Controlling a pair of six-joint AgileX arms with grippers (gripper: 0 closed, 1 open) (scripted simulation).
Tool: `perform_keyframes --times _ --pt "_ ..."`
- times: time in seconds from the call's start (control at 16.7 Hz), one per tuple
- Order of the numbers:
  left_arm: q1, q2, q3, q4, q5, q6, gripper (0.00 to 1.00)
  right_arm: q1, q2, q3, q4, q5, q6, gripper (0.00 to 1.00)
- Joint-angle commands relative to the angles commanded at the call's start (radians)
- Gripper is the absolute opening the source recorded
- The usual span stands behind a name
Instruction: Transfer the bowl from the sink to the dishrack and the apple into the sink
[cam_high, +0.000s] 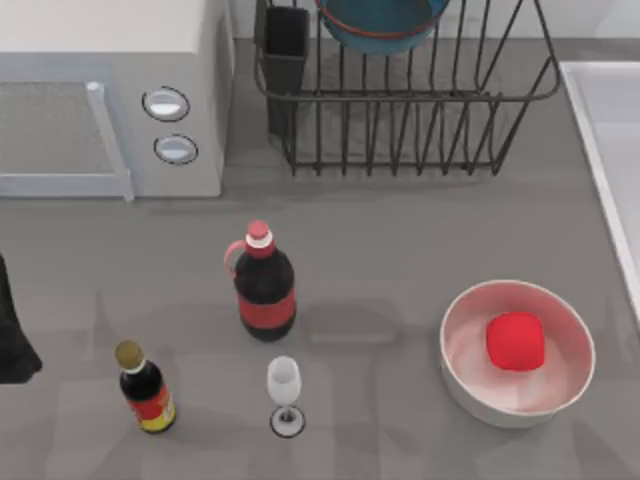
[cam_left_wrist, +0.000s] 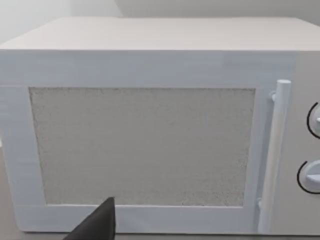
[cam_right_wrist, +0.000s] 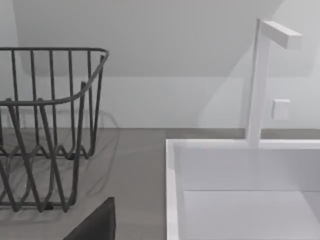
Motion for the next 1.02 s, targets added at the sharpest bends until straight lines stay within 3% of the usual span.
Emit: perform_keyframes --times 0.66,1.02 --pt "0.0 0.0 0.0 0.0 0.0 0.0 1.0 0.003 0.009 0.007 -0.007 0.0 0.003 1.0" --pt "0.0 0.0 0.0 0.0 0.0 0.0 1.0 0.072 0.25 0.182 -0.155 0.0 0.073 1.0"
